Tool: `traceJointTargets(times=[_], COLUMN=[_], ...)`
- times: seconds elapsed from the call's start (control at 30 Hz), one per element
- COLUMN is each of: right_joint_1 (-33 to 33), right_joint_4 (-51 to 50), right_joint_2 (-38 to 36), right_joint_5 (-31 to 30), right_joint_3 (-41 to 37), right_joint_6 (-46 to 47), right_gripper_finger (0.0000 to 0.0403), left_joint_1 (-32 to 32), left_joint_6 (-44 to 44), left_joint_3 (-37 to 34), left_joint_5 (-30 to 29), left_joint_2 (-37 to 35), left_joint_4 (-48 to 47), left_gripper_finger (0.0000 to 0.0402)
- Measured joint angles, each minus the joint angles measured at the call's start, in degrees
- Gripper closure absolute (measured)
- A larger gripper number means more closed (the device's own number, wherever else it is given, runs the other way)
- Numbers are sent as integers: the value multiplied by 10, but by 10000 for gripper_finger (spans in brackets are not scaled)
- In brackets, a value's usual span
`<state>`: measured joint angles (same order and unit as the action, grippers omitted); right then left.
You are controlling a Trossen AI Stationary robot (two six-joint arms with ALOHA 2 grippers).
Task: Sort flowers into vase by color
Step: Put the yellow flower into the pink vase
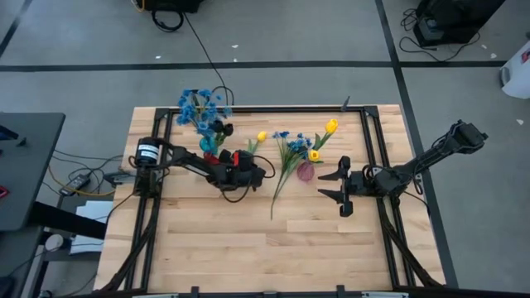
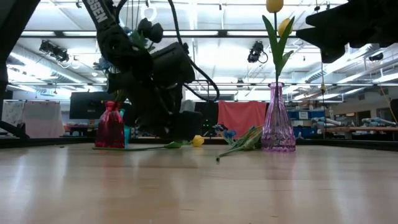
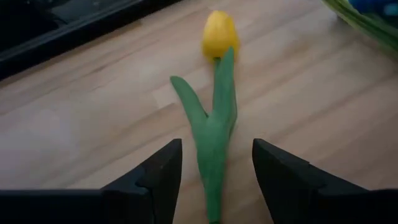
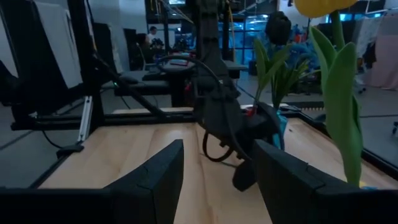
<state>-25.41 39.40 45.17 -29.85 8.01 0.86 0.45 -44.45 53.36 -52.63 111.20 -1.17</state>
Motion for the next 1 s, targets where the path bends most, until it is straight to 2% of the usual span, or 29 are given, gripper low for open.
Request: traceJointTargets(times=[0.2, 0.37, 0.5, 0.67, 0.93, 1.0], right_joint_1=[0, 0, 0, 0, 0, 0], right_joint_4=[7, 13, 13, 13, 13, 13], right_joint_2=[0, 0, 0, 0, 0, 0], right_joint_5=[0, 9, 15, 15, 15, 15], right_joint_3=[0, 0, 0, 0, 0, 0], right_joint_6=[0, 0, 0, 0, 0, 0], right_gripper_finger=[203, 203, 203, 203, 203, 203], left_joint_1=[22, 32, 40, 51, 42, 37], left_joint_6=[-1, -1, 1, 10, 59, 70], left_joint_3=[0, 2, 3, 3, 1, 0], left_joint_5=[82, 97, 116, 168, 180, 176], left_joint_2=[0, 0, 0, 0, 1, -1], left_joint_4=[-9, -18, -23, -24, 0, 11], left_gripper_finger=[200, 205, 225, 265, 380, 390])
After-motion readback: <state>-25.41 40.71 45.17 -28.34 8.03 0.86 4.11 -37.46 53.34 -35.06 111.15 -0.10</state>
